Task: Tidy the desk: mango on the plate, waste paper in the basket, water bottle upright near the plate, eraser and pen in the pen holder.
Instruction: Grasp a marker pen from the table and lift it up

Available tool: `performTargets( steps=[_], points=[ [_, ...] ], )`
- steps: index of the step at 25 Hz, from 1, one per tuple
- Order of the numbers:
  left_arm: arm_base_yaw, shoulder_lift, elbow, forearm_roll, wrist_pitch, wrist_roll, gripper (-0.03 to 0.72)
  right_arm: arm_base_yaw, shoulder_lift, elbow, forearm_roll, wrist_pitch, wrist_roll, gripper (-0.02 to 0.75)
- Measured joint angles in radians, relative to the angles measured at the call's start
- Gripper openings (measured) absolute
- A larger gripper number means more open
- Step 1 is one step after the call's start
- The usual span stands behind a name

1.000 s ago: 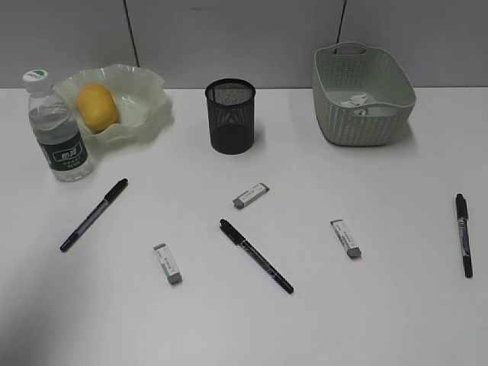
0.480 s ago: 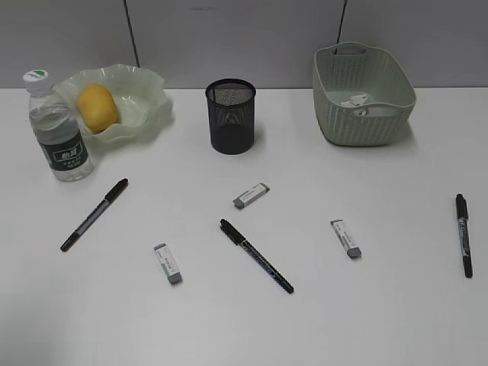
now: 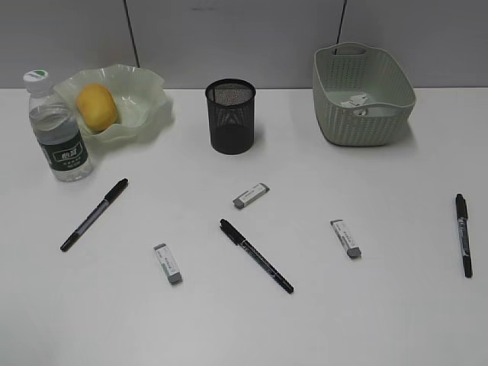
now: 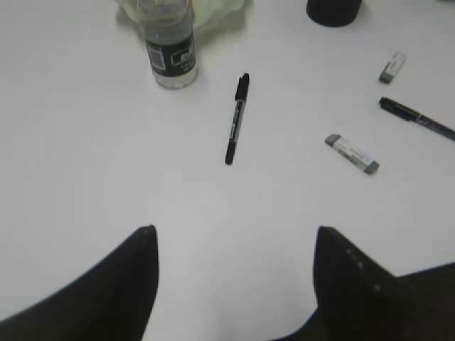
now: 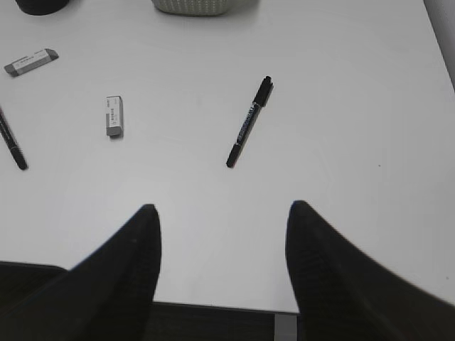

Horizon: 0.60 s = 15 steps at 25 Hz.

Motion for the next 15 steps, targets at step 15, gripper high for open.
performTargets(
  steps=[15],
  points=[
    [0.0,-0.007,0.077,0.015,0.051,0.001,0.517,0.0,0.0,0.0,-0.001,0.0,0.0,0.448]
  ],
)
